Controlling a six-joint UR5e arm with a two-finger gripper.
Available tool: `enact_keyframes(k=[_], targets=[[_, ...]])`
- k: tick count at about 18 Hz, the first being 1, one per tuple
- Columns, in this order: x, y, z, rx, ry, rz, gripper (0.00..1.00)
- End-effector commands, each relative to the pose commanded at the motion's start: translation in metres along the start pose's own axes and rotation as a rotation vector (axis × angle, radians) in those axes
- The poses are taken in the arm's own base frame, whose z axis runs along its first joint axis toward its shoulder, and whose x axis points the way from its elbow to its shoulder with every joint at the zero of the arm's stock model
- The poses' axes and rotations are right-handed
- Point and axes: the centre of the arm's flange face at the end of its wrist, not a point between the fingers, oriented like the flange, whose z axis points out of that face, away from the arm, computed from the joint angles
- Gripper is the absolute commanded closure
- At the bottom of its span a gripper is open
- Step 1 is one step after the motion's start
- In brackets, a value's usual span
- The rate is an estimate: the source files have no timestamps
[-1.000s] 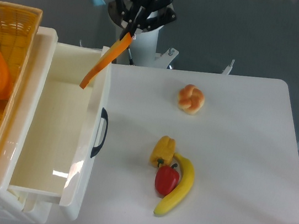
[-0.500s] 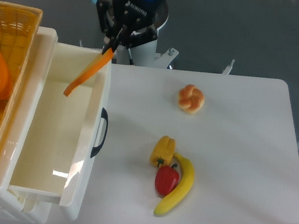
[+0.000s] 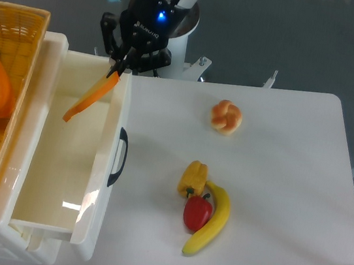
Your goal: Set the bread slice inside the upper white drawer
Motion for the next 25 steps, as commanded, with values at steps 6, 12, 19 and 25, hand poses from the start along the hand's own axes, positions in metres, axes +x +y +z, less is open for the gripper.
enact_keyframes(k=[6,12,19,25], targets=[[-0.003,-0.005,0.008,0.020,-0.009,0.034,0.46],[-0.003,-0.006,0.006,0.034,-0.019,0.056,0.23],[-0.005,-0.009,0.003,0.052,-0.034,0.084,0.01],[-0.045,-0.021,0.006,0.085,-0.061,0.065,0.00]])
